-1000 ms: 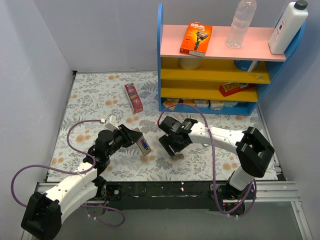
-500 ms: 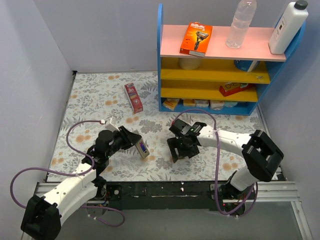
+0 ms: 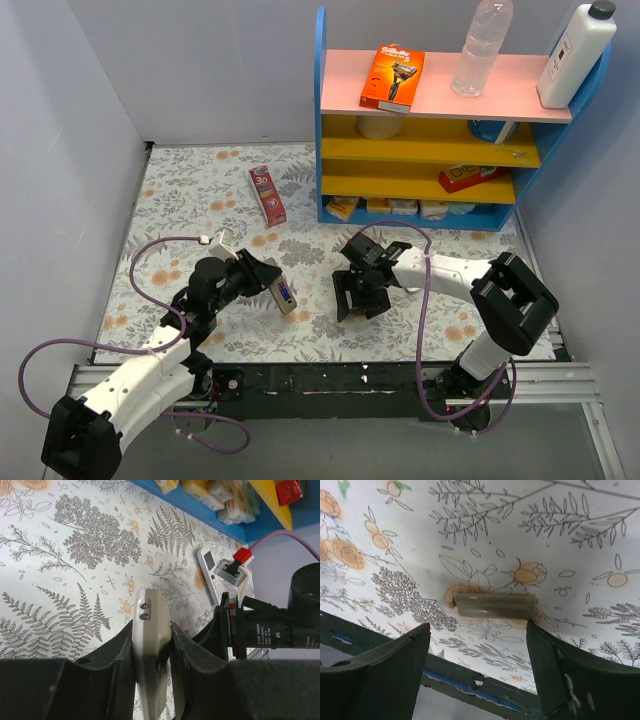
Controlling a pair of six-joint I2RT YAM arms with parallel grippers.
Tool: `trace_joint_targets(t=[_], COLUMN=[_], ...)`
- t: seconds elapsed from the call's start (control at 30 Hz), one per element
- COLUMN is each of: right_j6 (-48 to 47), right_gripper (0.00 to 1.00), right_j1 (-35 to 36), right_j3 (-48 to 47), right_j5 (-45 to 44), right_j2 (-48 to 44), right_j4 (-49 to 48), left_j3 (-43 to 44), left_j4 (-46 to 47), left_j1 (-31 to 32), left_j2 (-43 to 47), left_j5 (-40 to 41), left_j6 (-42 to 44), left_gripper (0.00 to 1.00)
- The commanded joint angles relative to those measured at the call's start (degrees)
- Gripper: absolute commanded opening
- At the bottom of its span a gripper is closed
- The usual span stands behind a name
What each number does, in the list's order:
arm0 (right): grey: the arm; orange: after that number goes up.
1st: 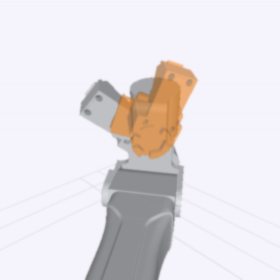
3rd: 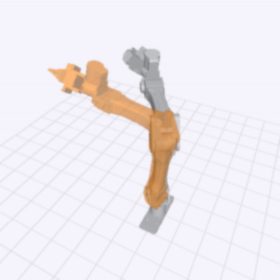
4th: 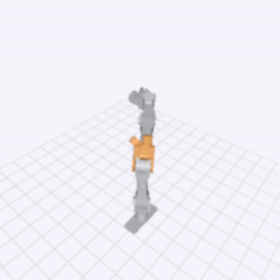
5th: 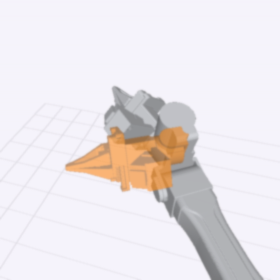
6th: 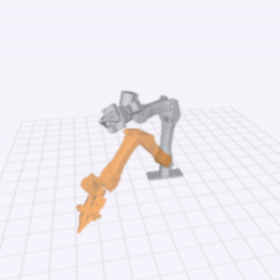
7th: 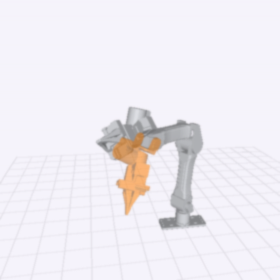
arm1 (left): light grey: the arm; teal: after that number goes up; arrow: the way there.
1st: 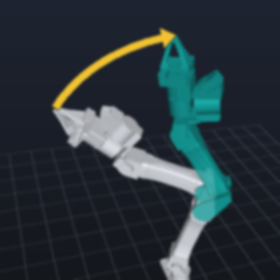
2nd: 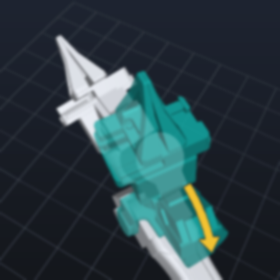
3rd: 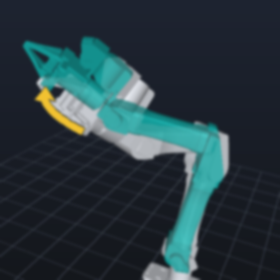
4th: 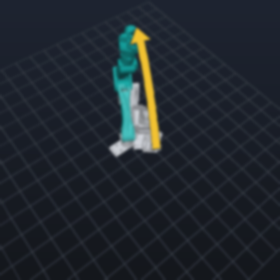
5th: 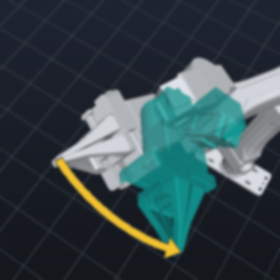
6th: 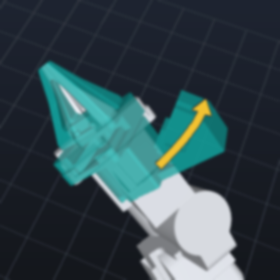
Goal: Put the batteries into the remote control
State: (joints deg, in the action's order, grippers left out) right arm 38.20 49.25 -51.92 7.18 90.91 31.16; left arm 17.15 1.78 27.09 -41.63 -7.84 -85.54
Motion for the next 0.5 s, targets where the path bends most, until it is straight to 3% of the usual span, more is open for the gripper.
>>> trace_joint_targets(t=[0.0,0.3,0.47], right_j6=[-0.14,-10.14,-14.73], right_gripper=[0.84,0.78,0.75], right_j1=[-0.74,-0.65,1.98], right_j3=[-4.05,-18.47,-22.34], right_j5=[-1.11,-4.63,-6.9], right_j2=[3.82,14.02,15.08], right_j4=[-1.98,2.32,5.75], left_j3=[4.03,4.91,5.0], left_j4=[-0.81,-1.43,-3.01], left_j1=[0.68,1.3,1.3], left_j2=[1.72,3.04,3.92], left_j5=[1.68,3.18,3.88], left_j6=[2.3,3.1,3.27], left_gripper=[0.0,0.0,0.0])
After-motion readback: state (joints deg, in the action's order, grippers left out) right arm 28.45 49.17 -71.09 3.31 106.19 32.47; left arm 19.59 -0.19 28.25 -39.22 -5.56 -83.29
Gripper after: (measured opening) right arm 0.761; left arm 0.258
